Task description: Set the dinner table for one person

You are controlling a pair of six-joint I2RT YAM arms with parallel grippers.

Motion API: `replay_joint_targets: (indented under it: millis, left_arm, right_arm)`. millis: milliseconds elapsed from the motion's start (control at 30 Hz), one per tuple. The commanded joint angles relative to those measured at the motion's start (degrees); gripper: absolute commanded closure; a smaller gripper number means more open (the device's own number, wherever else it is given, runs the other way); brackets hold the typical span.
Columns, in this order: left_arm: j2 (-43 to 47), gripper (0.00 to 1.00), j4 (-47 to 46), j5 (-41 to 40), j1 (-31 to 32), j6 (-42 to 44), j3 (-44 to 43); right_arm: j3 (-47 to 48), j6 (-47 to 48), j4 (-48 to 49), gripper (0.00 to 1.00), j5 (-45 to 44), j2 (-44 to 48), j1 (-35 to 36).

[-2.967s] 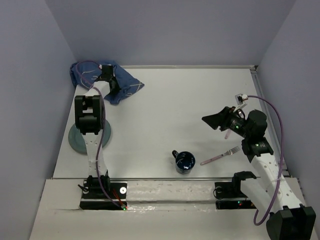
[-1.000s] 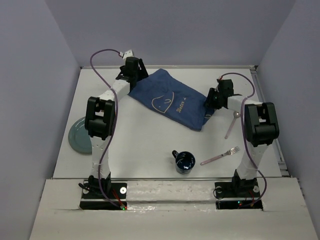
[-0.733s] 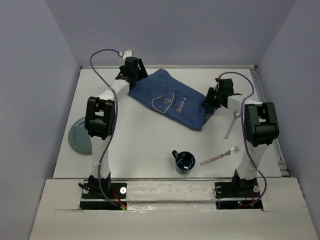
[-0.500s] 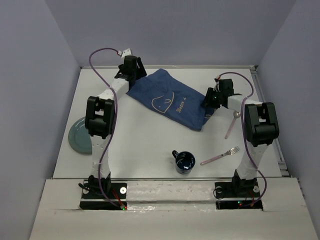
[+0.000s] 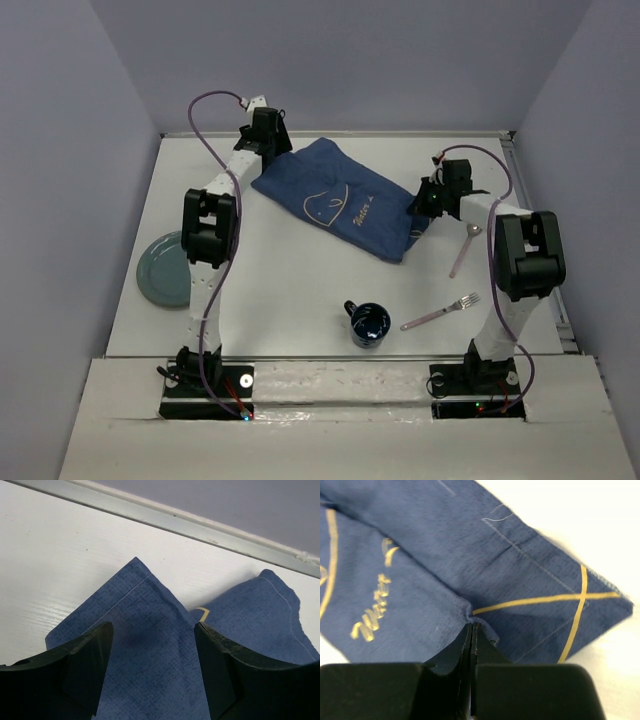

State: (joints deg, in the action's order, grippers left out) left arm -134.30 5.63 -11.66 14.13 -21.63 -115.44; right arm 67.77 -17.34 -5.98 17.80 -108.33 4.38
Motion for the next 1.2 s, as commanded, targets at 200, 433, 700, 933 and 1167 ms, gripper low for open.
replay_joint_targets:
  millis: [200, 433, 700, 933, 1167]
  left_arm:
    - [-8.85, 0.31, 9.48, -6.17, -0.07, 2.64, -17.87]
    - [-13.09, 0.38, 11.78, -8.47, -0.07, 3.52, -26.50]
    - [-15.81, 0.48, 11.60, -8.55, -0.07, 3.87, -28.17]
    - [-17.40, 0.35, 10.46, -8.38, -0.16, 3.61, -28.70]
    - [-19.33, 0.44, 8.79, -7.06, -0.24, 3.70, -30.02]
  right_arm:
    - [-3.08, -0.76, 4.31, 1.00, 4.08, 8.58, -0.43]
    - [-3.78, -0.76, 5.01, 1.00, 4.79, 8.58, 0.10]
    - [-3.87, -1.11, 5.27, 1.00, 5.49, 8.67, 0.63]
    - [-4.13, -1.11, 5.27, 1.00, 5.84, 9.02, 0.63]
    - [-4.75, -1.20, 7.03, 1.00, 6.28, 9.19, 1.15]
